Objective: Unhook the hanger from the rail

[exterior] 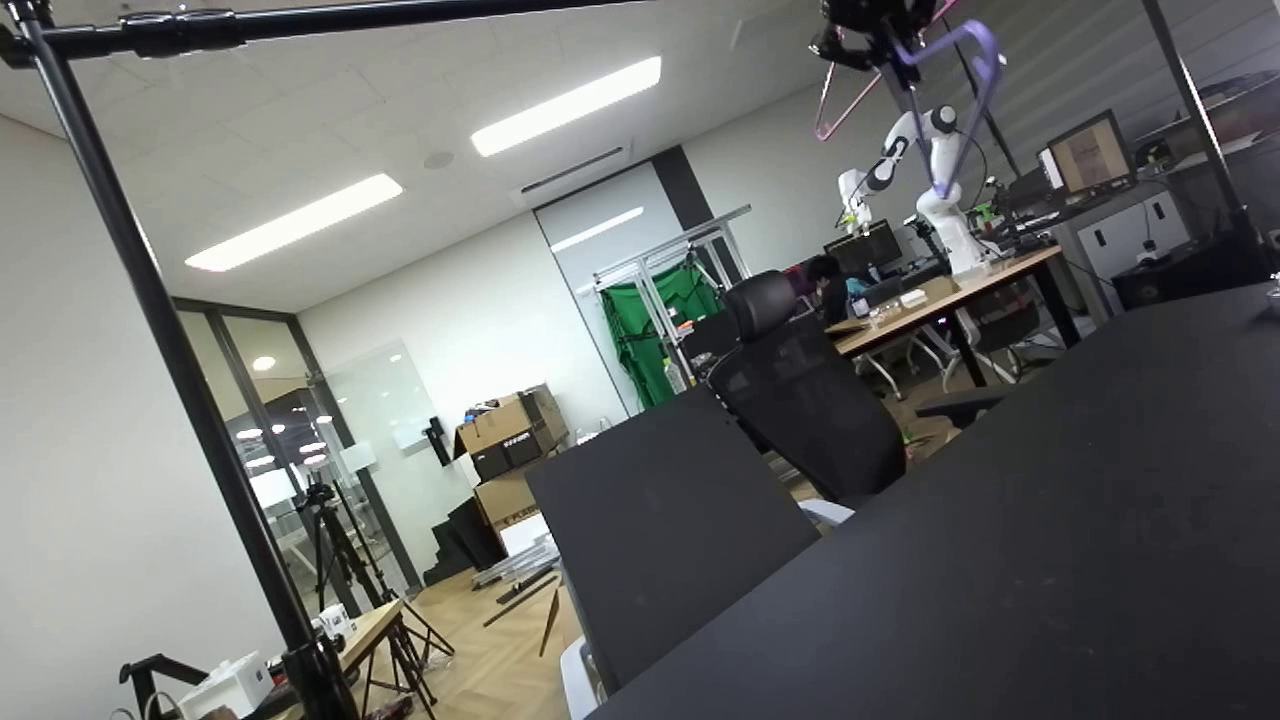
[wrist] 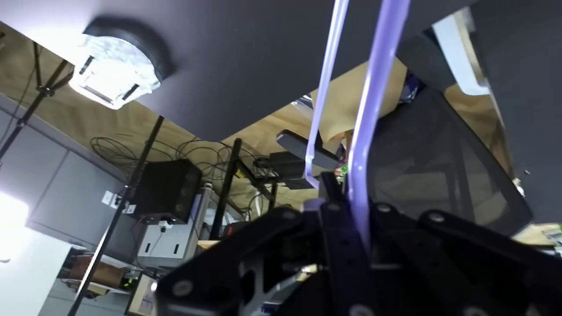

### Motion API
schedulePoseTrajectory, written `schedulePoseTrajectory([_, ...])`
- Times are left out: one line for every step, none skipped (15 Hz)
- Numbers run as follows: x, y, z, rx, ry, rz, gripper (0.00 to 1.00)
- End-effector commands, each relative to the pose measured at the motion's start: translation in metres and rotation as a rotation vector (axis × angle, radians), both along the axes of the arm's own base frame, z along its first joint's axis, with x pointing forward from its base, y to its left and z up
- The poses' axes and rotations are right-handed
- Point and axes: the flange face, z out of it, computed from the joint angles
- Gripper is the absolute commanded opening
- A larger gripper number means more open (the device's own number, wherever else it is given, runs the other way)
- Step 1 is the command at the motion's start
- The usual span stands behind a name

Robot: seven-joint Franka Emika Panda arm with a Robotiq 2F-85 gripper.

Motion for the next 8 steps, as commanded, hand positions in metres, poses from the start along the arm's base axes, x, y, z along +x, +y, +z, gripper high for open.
schedulePoseTrajectory([-0.012,-0.023,-0.084,-0.087,0.051,-0.061,0.02])
schedulePoseTrajectory([-0.012,-0.030,-0.112,-0.111,0.077,-0.079,0.02])
schedulePoseTrajectory([-0.012,-0.036,-0.139,-0.132,0.097,-0.097,0.02])
schedulePoseTrajectory([-0.011,-0.042,-0.164,-0.151,0.113,-0.116,0.02])
schedulePoseTrajectory([-0.009,-0.047,-0.187,-0.162,0.125,-0.141,0.02])
schedulePoseTrajectory([-0.006,-0.051,-0.210,-0.171,0.131,-0.167,0.02])
schedulePoseTrajectory([-0.003,-0.055,-0.230,-0.181,0.135,-0.189,0.02])
schedulePoseTrajectory([-0.001,-0.059,-0.249,-0.189,0.143,-0.211,0.02])
